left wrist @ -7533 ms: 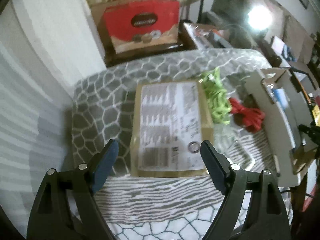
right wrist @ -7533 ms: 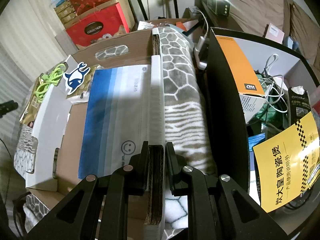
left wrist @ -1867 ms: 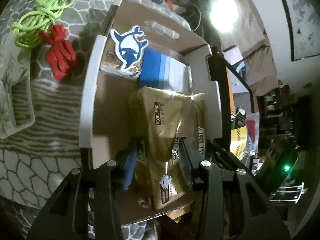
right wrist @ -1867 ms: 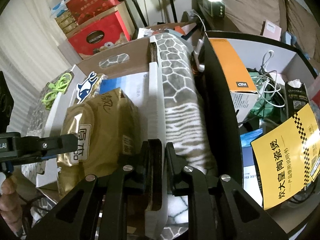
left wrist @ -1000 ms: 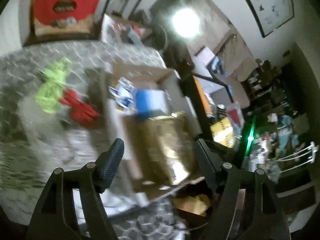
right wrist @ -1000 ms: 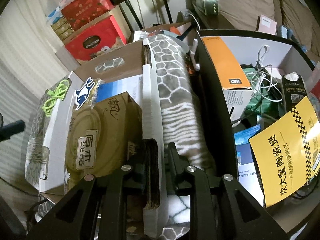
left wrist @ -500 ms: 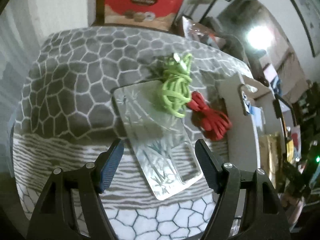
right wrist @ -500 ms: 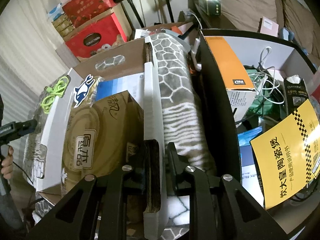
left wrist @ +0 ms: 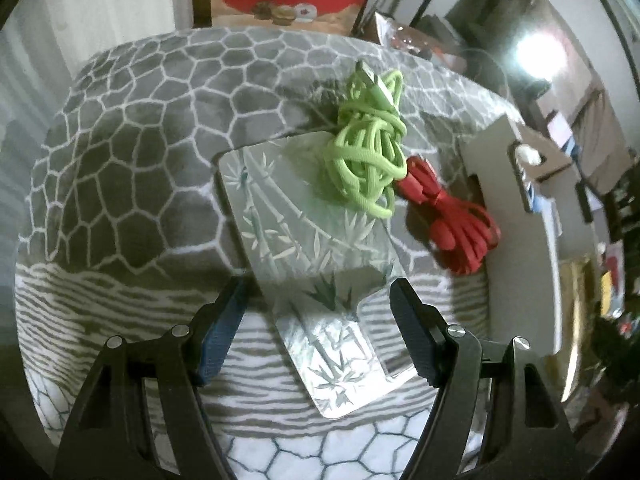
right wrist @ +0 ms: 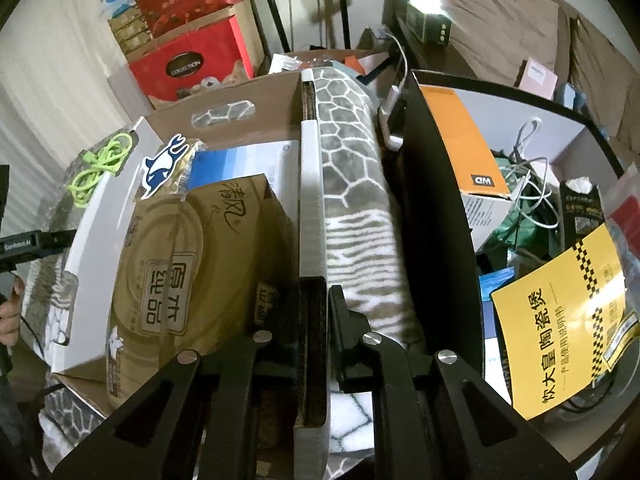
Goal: Organize objects
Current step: 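Grasp the lime-green coiled cable on the glass plate with the left tool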
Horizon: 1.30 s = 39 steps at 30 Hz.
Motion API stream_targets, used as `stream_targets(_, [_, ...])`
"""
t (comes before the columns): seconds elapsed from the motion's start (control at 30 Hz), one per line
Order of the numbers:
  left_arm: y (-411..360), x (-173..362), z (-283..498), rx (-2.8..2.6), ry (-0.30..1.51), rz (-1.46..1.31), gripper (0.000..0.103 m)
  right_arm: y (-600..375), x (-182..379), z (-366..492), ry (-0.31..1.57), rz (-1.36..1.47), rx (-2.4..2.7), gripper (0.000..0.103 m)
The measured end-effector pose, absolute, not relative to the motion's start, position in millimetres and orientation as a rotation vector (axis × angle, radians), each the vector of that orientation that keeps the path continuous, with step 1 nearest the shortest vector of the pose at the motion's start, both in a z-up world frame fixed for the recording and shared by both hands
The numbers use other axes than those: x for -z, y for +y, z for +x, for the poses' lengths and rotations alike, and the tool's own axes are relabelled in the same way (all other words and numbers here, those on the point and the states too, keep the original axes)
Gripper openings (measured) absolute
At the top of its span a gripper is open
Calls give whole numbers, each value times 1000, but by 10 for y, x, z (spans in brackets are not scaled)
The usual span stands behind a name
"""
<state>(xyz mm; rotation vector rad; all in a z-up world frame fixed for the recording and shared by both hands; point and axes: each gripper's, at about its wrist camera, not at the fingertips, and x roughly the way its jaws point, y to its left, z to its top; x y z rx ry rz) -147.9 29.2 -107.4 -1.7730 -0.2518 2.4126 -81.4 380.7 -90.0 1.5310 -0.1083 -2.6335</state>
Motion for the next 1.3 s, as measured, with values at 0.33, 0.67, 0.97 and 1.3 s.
stream_targets(0.33, [337,1066,-1373,-2468,-155,-1716,53,3749,918,-843,-112,1518,2620,13])
stream_targets(0.67, [-10,813,-1210,-2453,-327,-1634,43,3747,917,-845,-105,1516,2617,13])
stream_targets(0.97, [-236,812,-1171,-2411,-411,-1668,15,3769,920,-841,-115,1510,2612,13])
stream_targets(1.3, [-194,658,-1479,-2457,-438,-1593,60,3771,927,-839,-115,1511,2611,12])
